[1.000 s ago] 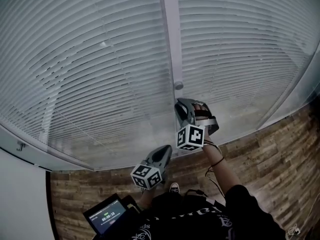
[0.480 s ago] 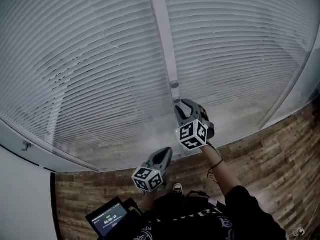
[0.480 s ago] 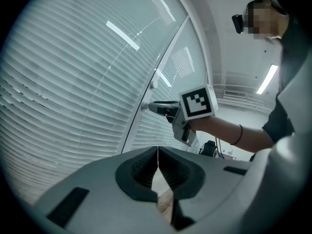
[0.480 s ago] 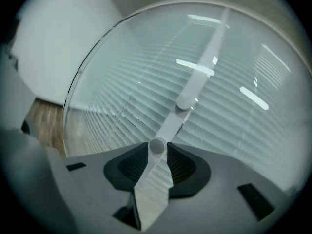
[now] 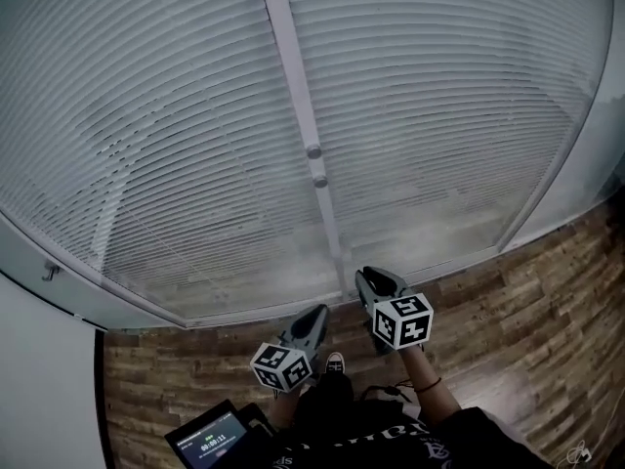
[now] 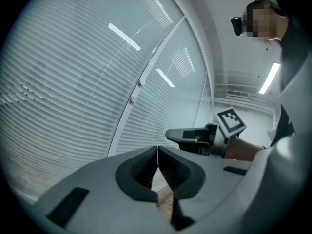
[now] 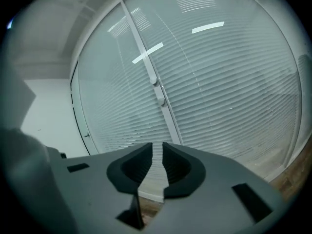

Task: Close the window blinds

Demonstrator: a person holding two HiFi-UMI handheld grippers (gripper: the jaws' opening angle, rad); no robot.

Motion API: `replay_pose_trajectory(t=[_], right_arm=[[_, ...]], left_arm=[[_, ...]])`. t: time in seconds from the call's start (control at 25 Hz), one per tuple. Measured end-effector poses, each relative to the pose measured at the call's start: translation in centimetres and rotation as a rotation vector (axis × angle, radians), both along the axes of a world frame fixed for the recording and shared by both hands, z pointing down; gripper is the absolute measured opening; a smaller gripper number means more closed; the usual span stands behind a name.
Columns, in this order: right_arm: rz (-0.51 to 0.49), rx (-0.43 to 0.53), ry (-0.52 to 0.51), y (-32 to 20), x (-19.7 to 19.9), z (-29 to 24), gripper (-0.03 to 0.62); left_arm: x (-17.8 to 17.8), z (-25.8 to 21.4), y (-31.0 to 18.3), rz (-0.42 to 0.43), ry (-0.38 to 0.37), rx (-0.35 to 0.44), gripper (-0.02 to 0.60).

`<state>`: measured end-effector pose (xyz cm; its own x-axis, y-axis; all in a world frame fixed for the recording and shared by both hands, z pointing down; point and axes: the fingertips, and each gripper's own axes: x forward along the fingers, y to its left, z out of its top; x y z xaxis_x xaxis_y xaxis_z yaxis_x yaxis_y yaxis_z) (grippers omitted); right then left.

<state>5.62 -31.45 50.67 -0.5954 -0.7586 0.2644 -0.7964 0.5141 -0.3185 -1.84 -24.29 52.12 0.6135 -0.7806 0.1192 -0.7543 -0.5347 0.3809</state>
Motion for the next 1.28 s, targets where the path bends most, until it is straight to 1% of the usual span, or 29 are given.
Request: replay_pose_trajectory(t=[0.12, 0.24, 0.32, 0.44, 0.68, 0.92, 1.12, 1.28], right_arm=[[-0.043, -0.017, -0.028, 5.6, 1.4, 1.4, 0.077], [-0.094, -0.024, 0.007, 10.6, 2.6, 3.0, 0.074], [-0.111, -0.034, 0.026, 12.9, 3.5, 4.0, 0.074], [-0.131, -0.069, 0.005, 15.9, 4.1, 4.6, 0.074], [-0.161, -0.066, 0.000, 21.9, 3.3, 4.6, 0.074], [-0.171, -0.065, 0.009, 28.6, 1.5, 5.3, 0.074], [-0.151, -0.069, -0.044, 35.6, -2.3, 5.6, 0.074], [-0.131, -0.105, -0.080, 42.3, -5.5, 7.1, 0.074]], left_arm=[[2.3, 0.8, 4.6, -0.018, 0.009, -0.004, 0.005], [4.4, 1.7, 9.1, -0.032, 0.014, -0.023, 0.005], [5.7, 2.4, 11.5, -0.029, 0.009, -0.046, 0.005], [6.4, 2.5, 14.7, -0.042, 0.004, -0.066, 0.005], [4.4, 1.6, 19.4, -0.080, 0.004, -0.050, 0.005], [2.0, 1.1, 24.9, -0.084, 0.011, -0.018, 0.005], [-1.6, 1.1, 32.4, -0.081, 0.018, -0.007, 0.005], [-4.7, 1.9, 39.5, -0.077, 0.039, -0.021, 0.005]])
